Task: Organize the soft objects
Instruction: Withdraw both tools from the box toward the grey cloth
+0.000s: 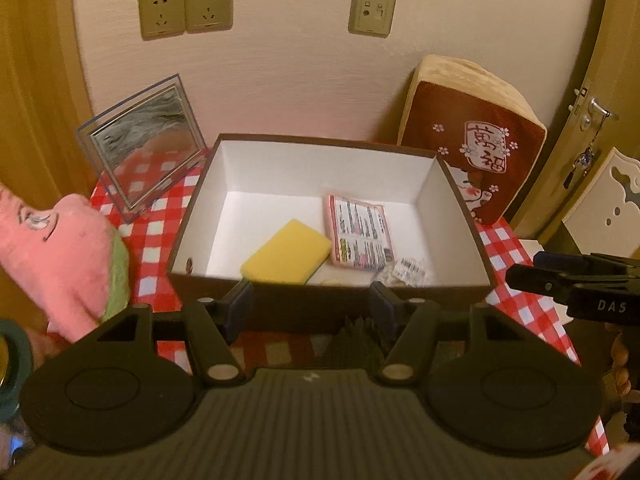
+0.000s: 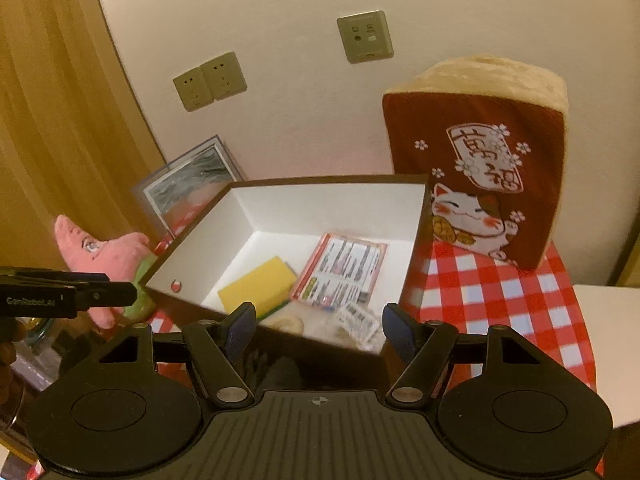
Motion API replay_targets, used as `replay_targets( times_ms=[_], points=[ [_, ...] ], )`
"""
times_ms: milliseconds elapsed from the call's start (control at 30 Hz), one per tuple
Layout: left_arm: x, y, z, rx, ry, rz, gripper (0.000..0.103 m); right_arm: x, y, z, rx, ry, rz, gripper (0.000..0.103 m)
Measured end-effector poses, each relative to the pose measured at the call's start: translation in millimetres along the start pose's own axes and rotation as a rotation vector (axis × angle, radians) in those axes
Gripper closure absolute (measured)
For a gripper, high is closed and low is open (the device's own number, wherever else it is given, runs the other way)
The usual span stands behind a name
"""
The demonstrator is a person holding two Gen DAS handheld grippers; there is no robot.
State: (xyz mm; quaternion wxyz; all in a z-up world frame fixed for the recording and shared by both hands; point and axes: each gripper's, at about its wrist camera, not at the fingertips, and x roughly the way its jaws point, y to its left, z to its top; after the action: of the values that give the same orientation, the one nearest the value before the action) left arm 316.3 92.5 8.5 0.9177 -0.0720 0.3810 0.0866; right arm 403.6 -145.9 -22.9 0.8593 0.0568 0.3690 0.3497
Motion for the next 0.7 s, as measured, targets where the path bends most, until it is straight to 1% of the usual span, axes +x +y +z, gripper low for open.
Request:
replay_targets(
  times_ms=[333,700],
  points=[
    [-31.7,7.6,-44.4,-0.014,0.033,0.020,0.041,-27.3,13.1,-30.9,0.011,0.023,0.025,0.033],
    [-44.7,16.4,-87.8,-0.054,0.082,0.037,0.041,-32.8,26.3,-69.3,0.021,0.098,0.049,0.033]
  ],
)
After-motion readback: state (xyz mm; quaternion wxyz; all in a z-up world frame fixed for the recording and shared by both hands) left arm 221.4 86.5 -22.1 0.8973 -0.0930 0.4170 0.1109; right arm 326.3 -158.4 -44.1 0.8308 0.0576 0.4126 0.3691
